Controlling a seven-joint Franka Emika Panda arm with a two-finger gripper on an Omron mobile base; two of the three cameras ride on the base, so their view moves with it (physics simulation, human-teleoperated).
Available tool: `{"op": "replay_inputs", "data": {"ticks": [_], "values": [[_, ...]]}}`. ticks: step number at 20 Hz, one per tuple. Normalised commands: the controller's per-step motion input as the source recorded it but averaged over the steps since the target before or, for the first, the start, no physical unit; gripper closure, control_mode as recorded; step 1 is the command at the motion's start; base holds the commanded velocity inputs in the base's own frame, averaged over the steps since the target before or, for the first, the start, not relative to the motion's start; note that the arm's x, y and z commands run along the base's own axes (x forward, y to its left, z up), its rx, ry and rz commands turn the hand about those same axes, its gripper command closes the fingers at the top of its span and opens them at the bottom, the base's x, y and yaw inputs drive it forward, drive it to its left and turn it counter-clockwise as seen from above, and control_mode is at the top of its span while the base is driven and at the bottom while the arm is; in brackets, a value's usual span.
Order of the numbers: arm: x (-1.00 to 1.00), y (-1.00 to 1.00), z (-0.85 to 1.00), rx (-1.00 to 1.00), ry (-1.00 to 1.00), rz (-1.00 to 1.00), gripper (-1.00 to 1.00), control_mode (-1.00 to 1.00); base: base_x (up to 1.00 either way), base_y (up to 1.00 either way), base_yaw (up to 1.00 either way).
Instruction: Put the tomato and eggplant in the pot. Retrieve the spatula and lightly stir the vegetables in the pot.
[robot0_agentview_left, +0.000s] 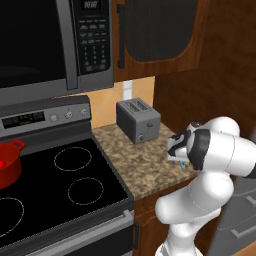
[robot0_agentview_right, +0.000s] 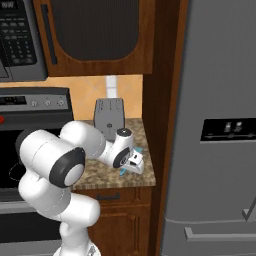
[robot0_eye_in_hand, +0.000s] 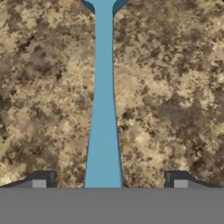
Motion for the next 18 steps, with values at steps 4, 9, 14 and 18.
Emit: {"op": "replay_inputs", "data": {"ticks": [4,9,14,18], "values": [[0.02,0.00,-0.04,0.00,0.00,-0.01,-1.00,-1.00,0.00,0.00,0.00],[-0.01,0.00,-0.09,0.00,0.00,0.00,1.00,-1.00,0.00,0.00,0.00],[-0.26,0.00,-0.06,0.00,0.00,0.00,1.00,-1.00,0.00,0.00,0.00],[-0.14,0.00,-0.07,-0.01,0.00,0.00,1.00,-1.00,0.00,0.00,0.00]]}}
